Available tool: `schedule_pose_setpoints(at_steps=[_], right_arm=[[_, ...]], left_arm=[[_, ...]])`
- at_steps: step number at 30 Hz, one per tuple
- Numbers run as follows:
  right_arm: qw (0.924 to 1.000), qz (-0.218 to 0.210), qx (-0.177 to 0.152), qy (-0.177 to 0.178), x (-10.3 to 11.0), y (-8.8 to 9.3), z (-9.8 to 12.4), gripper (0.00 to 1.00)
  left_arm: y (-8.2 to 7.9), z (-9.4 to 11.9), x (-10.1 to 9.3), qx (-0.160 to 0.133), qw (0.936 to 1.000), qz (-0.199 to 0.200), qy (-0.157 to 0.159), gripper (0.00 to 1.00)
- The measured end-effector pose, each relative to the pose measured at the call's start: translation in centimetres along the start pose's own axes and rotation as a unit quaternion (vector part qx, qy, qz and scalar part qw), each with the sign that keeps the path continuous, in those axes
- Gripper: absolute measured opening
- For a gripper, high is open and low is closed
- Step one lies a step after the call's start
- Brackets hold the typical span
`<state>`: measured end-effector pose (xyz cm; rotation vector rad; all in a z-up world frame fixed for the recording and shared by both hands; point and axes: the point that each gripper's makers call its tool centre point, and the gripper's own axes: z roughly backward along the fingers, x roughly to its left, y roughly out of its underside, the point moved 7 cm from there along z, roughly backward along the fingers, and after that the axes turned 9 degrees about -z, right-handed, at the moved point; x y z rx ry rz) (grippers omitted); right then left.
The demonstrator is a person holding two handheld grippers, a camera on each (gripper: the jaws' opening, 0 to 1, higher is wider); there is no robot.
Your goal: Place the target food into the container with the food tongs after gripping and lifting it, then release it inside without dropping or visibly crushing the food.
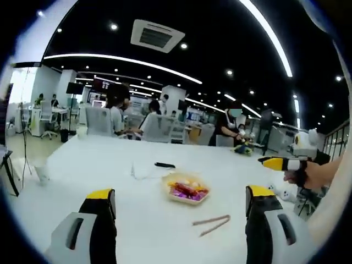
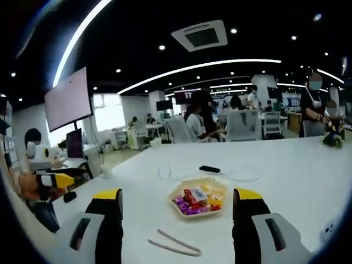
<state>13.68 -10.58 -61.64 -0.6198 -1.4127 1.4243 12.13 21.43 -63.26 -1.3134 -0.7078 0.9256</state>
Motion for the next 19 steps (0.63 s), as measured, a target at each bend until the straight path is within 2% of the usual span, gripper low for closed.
schedule_pose_setpoints(at_steps=[7,11,19], right_arm=[[0.9988,-0.022,0.002,0.044,-1.5,1.2,0.8,0.91],[0.9983,-0.025,-0.007,0.052,-1.6,1.3,1.4,0.92],[0.9969,-0.021,-0.011,0.075,-2.9,1.5,2.1,0.96]], left_arm=[[-0.1,-0.1,0.3,-0.002,1.0,0.001,-0.004,0.99],[0.0,-0.2,0.4,-0.003,1.0,0.0,-0.008,0.99],[1.0,-0.6,0.4,0.02,0.9996,-0.01,-0.015,0.99]])
